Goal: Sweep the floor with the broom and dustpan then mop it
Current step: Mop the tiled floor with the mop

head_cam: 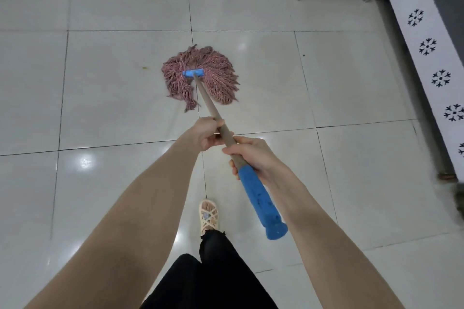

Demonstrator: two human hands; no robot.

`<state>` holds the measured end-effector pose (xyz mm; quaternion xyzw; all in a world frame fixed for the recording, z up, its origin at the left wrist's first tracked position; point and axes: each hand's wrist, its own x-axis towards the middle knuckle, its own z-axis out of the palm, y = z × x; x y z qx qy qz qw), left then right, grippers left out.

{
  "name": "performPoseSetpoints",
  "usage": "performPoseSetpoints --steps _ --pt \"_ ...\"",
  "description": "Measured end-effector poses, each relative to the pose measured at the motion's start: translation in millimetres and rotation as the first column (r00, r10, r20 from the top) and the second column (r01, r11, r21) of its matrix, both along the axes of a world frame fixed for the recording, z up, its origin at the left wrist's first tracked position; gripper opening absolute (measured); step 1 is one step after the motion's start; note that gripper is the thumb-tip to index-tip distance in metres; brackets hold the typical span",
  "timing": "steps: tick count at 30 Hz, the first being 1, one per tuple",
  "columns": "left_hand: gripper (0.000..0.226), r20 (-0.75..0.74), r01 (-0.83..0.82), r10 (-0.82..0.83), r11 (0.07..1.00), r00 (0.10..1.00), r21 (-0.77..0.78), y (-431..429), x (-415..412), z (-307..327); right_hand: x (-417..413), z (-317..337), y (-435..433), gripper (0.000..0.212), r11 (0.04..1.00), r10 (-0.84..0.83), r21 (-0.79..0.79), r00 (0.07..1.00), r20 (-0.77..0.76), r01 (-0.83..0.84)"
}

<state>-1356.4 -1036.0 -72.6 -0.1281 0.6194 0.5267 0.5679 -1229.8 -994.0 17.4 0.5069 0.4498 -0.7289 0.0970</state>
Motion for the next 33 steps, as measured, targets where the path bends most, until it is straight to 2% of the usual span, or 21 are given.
performPoseSetpoints --steps 9,11,18,22,25,30,33 --pt "0.018 -0.043 -0.121 0.119 0.991 0.992 -0.055 -47 -85 12 -96 5 -35 0.02 0.991 0.127 -0.042 0.991 -0.051 -0.129" --pt "0.017 -0.046 -0.164 0.162 0.984 0.986 -0.064 -67 -101 13 -112 5 -49 0.023 0.984 0.166 -0.055 0.985 -0.053 -0.169" --pt "0.017 -0.057 -0.261 0.255 0.958 0.965 -0.123 -147 -145 5 -158 0 -111 0.051 0.95 0.306 -0.052 0.952 -0.029 -0.307" --pt "0.018 -0.059 -0.287 0.282 0.952 0.958 -0.104 -164 -160 4 -172 1 -128 0.034 0.944 0.329 -0.001 0.944 -0.01 -0.329" --pt "0.014 -0.046 -0.287 0.285 0.957 0.957 -0.043 -155 -154 1 -165 4 -121 0.025 0.944 0.323 0.059 0.946 0.043 -0.325" --pt "0.014 -0.007 -0.208 0.208 0.978 0.978 0.033 -126 -135 -5 -143 6 -110 0.014 0.972 0.213 0.084 0.974 0.082 -0.22" --pt "0.015 0.029 -0.113 0.111 0.992 0.993 0.061 -97 -119 -5 -123 8 -97 0.021 0.988 0.092 0.114 0.991 0.097 -0.103"
